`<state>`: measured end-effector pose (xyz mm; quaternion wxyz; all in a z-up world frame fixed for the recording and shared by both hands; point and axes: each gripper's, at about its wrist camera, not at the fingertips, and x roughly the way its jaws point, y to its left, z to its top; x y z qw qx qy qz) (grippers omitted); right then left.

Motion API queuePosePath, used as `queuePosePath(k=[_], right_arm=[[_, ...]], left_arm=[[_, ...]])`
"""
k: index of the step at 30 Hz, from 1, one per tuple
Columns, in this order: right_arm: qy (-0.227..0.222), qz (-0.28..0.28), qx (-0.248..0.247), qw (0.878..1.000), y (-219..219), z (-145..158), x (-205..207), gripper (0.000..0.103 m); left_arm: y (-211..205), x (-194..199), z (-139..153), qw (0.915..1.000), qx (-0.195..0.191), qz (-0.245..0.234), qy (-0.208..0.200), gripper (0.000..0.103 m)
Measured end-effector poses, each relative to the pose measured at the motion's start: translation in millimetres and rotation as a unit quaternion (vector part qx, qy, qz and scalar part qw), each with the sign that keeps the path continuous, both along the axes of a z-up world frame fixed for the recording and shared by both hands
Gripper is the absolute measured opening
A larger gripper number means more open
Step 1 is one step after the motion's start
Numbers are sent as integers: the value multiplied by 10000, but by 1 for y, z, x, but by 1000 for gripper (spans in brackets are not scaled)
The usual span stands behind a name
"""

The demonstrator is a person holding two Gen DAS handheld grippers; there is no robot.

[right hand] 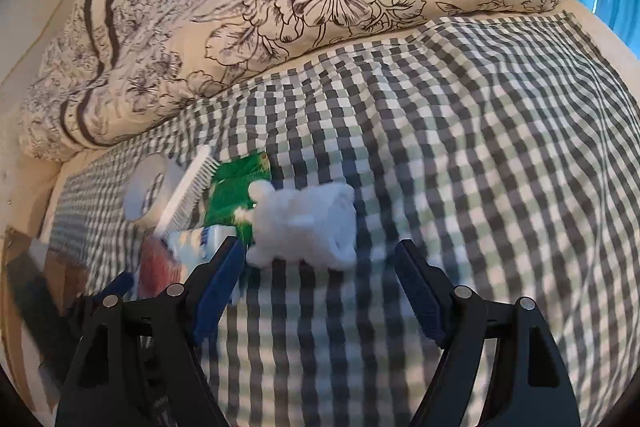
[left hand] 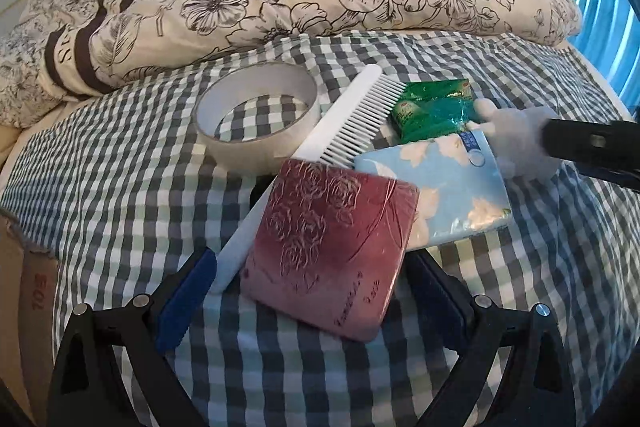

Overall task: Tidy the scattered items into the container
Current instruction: 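Grasp the white bear figure with the right tool while the left tool grasps the red card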

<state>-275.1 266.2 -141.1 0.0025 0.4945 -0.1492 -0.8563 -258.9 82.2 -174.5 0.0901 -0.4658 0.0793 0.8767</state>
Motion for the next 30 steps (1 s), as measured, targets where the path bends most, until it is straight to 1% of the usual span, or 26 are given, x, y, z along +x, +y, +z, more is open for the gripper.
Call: queuePosePath(k=[1, 2, 3, 4, 6, 8, 10, 13, 14, 15, 16, 18, 19, 21, 22, 25, 28, 30], right_arm=[[-48, -24, -21, 10000, -3, -4, -3, 77], [-82, -46, -61, 9999, -5, -8, -6, 77], [-127, -68, -74, 9999, -7, -12, -9, 77], [-165, -82, -29, 9998, -10, -15, -13, 77], [-224, -69, 220, 9995, -15, -19, -18, 77], [-184, -55, 373, 9991, -18, -18, -17, 68], [-175, -36, 278, 9995, -14, -16, -14, 68], [-92, -109, 200, 9997, -6, -6, -2, 68], [-26, -101, 205, 9997, -4, 0, 4, 68], [56, -82, 216, 9997, -4, 8, 12, 68], [119, -70, 228, 9996, -4, 15, 18, 68], [179, -35, 193, 9996, -3, 25, 29, 68], [186, -13, 142, 9997, -3, 29, 33, 68], [233, 3, 62, 9997, 0, 36, 41, 68], [256, 6, 62, 9997, -1, 39, 45, 68], [254, 4, 66, 9997, 0, 40, 54, 68], [208, -10, 35, 9998, 3, 38, 60, 68], [192, -26, 7, 9998, 6, 37, 64, 68]], left_arm=[[-1, -1, 0, 10000, 32, -2, -10, 91], [-2, -2, 0, 10000, 56, 8, -20, 84], [-3, -2, 1, 10000, 73, 15, -15, 73], [-3, -3, 2, 10000, 80, 13, -16, 72], [-6, -6, 4, 9998, 136, 41, -115, 71], [-9, -6, 5, 9997, 168, 91, -150, 71], [-15, -4, 7, 9994, 213, 161, -201, 71], [-23, 2, 18, 9991, 301, 260, -128, 65], [-26, 5, 24, 9990, 344, 277, -96, 34], [-29, 9, 31, 9989, 301, 362, -53, 29], [-32, 11, 37, 9986, 217, 487, -35, 29], [-37, 13, 43, 9983, 303, 467, -184, 29], [-39, 15, 45, 9982, 345, 462, -179, 29], [-41, 16, 43, 9982, 296, 494, -195, 26], [-42, 16, 40, 9980, 264, 509, -248, 26], [-46, 12, 31, 9980, 418, 405, -261, 27], [-49, 10, 32, 9978, 454, 425, -247, 27], [-48, 10, 35, 9981, 335, 491, -172, 22]])
